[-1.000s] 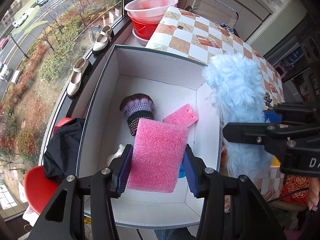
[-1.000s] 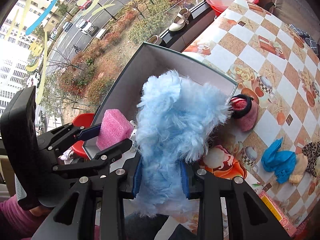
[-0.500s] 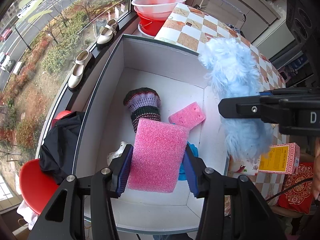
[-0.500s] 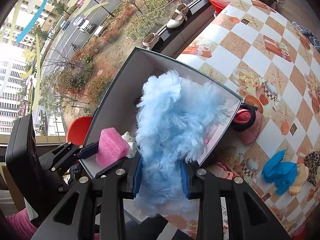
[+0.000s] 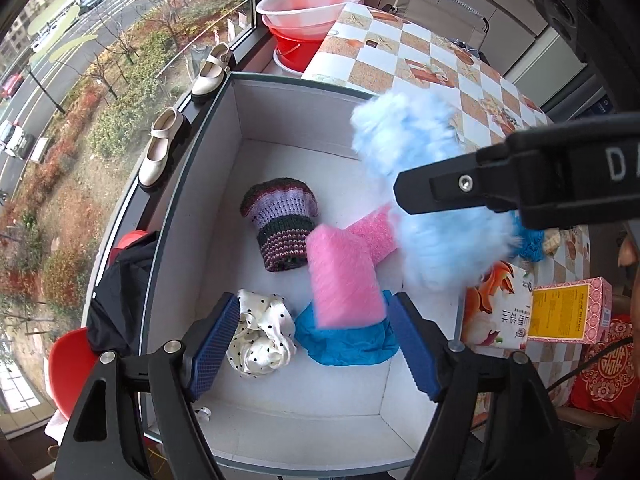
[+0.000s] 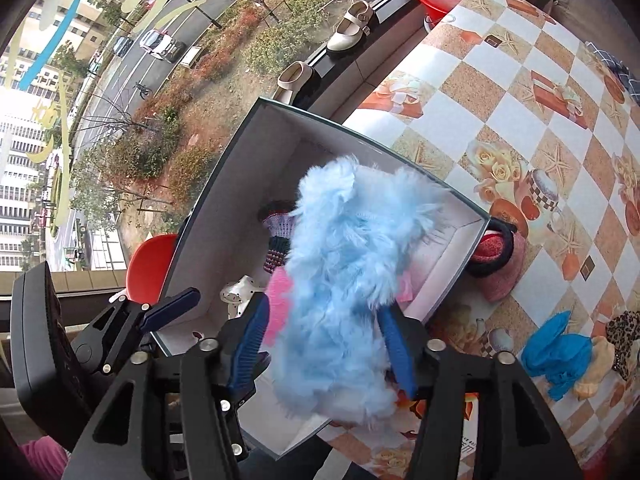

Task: Organize soft objects
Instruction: 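Lower both items into the white box and open both tools, then move both open tools back to the remaining items on the table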

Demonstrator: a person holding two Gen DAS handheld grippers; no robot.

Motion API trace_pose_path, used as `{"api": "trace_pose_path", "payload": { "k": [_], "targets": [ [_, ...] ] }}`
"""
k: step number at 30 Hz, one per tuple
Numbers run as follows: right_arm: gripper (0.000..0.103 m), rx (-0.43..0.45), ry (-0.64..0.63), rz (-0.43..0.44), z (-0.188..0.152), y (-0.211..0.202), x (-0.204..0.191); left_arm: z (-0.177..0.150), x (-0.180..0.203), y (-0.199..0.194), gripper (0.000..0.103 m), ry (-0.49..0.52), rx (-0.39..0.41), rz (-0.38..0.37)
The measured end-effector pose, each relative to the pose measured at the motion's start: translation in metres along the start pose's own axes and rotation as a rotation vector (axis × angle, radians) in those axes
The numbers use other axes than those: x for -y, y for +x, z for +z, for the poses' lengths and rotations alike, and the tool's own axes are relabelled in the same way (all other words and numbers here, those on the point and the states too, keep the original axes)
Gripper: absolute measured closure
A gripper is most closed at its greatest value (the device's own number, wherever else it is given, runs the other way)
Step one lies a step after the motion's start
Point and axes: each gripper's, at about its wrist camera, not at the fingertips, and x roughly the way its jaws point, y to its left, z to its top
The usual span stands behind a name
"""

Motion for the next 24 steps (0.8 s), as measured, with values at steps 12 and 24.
{"api": "trace_pose_path", "payload": {
  "k": [12,24],
  "targets": [
    [0.000,-0.012,0.082,-0.037,-0.001,-0.007,0.022,0.003,-0.012,0.003,0.006,-0.106,-0.012,-0.052],
    [0.000,0.007,0.152,-0.020,-0.012,-0.025,0.045,0.004,-0.002,0.005,0.006,-0.113,-0.056,-0.043]
  ]
}}
